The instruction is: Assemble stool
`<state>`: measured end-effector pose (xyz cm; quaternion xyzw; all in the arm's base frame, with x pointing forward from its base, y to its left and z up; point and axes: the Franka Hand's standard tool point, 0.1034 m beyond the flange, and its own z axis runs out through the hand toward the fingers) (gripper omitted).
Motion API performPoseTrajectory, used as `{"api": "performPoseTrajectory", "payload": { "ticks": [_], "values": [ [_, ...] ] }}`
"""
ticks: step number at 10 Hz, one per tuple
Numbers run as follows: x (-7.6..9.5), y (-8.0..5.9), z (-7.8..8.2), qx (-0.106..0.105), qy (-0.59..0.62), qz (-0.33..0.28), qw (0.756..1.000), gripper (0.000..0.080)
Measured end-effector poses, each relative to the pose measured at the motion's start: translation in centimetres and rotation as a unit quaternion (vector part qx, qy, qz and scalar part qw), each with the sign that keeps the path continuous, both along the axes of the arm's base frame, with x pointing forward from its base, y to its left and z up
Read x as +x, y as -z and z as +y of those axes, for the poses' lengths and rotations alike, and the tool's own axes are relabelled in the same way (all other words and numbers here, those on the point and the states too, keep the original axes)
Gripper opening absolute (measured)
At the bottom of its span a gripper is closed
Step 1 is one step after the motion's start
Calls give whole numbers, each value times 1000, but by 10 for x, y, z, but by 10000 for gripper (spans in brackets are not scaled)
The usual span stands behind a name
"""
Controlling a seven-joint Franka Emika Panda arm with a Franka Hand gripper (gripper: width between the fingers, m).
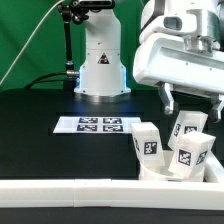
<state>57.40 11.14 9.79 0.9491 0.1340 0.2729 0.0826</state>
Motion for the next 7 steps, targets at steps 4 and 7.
{"api": "performPoseTrajectory", "payload": {
  "ticks": [4,7],
  "values": [
    [0,-21,7,16,7,40,999,649],
    [0,-20,6,16,6,40,999,649]
  ]
}}
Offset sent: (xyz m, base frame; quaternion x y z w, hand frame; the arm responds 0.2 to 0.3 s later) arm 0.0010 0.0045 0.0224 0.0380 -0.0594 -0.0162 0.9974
